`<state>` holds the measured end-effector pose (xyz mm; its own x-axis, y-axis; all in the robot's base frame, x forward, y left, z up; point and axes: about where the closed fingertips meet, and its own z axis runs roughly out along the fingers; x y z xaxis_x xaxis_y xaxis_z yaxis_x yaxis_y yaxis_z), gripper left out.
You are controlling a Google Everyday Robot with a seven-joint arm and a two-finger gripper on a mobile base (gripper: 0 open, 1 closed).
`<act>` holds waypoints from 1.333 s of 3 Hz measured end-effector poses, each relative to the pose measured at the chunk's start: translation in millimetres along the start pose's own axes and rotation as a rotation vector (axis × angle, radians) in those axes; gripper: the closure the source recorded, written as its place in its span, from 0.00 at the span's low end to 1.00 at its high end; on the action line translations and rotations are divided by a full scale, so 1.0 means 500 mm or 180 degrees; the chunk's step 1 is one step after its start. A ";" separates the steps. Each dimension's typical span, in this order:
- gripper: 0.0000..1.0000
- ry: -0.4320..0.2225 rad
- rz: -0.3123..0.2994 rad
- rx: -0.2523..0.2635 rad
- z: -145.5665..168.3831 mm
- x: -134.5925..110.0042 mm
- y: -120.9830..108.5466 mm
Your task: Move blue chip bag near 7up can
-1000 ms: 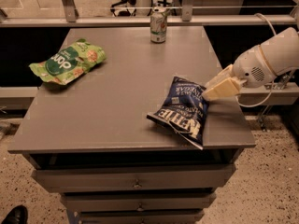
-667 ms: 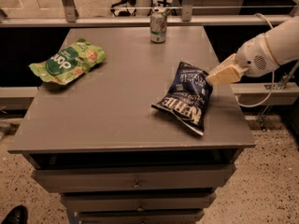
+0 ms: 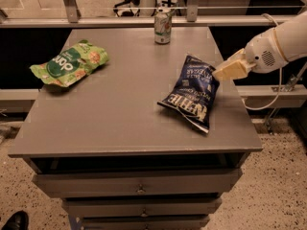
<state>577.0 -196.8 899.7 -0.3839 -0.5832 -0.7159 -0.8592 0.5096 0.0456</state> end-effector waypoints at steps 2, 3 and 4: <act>1.00 -0.0468 0.0267 0.0270 -0.024 -0.005 -0.068; 1.00 -0.1043 0.0589 0.0670 -0.086 -0.031 -0.193; 1.00 -0.1423 0.0823 0.0907 -0.128 -0.064 -0.290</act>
Offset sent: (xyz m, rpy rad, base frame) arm 0.0972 -0.1150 0.0595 0.3502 -0.2836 -0.4322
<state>692.5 -292.2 960.5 -0.3358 -0.1255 -0.9335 -0.6081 0.7858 0.1131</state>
